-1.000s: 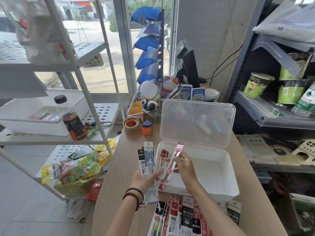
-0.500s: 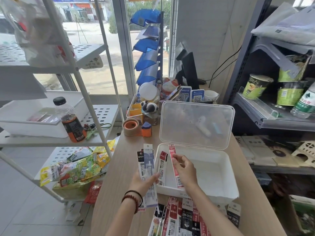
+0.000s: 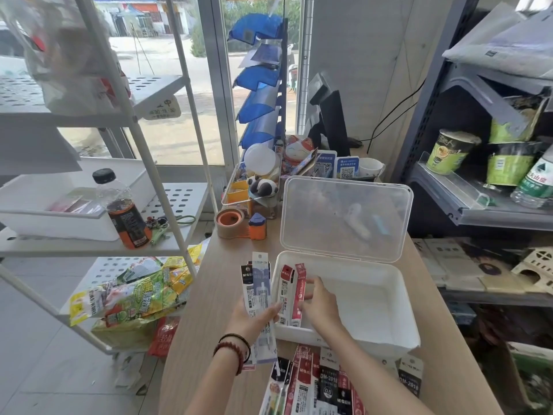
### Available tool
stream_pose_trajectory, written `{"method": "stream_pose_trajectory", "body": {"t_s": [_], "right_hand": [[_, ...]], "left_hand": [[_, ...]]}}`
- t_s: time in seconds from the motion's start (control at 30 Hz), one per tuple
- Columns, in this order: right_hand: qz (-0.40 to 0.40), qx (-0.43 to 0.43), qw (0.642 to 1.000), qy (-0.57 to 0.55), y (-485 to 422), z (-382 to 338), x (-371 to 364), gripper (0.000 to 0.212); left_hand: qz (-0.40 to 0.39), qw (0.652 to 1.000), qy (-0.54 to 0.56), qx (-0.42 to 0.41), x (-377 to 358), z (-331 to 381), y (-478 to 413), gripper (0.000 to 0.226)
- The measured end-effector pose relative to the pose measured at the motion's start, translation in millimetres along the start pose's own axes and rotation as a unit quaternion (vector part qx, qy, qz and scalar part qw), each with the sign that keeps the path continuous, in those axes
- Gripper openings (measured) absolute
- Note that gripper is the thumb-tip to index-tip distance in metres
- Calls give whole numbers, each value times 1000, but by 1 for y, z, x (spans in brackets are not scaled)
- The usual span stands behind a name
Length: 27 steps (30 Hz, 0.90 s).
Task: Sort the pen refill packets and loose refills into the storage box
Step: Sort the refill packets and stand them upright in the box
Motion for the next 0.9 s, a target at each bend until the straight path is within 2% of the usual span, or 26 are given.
{"method": "stream_pose_trajectory", "body": {"t_s": [0.1, 0.23, 0.33, 0.47, 0.6, 0.67, 0.77, 0.9], "right_hand": [[30, 8, 995, 99, 1, 0, -2, 24], [39, -2, 981, 190, -2, 0, -2, 22], [3, 10, 981, 192, 0, -2, -4, 29], [-37, 31, 983, 177, 4, 3, -7, 51], [-44, 39, 982, 178, 10, 8, -4, 52], [-16, 34, 987, 156, 15, 9, 6, 43], [25, 54, 998, 26, 23, 2, 22, 27], [-15, 124, 984, -126, 39, -18, 36, 26]], "left_hand": [[0, 1000, -5, -3, -2, 0, 2, 31], [7, 1000, -7, -17, -1, 7, 5, 26], [6, 1000, -4, -13, -2, 5, 8, 22], [-12, 1000, -12, -8, -10, -2, 14, 23], [-14, 1000, -7, -5, -16, -9, 19, 26], [-10, 1000, -6, -1, -17, -11, 19, 23], [-9, 1000, -7, -9, -17, -11, 19, 23], [-3, 1000, -3, -22, -17, -10, 19, 21]]}}
Point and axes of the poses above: each hand's wrist, its own y-axis away from the middle knuckle, its own x-axis out of the back of the hand, z = x × y, the point moved 10 cm from there along -y, towards the middle knuckle, and after that the axes turned 13 degrees about y, right-handed, at the moved point
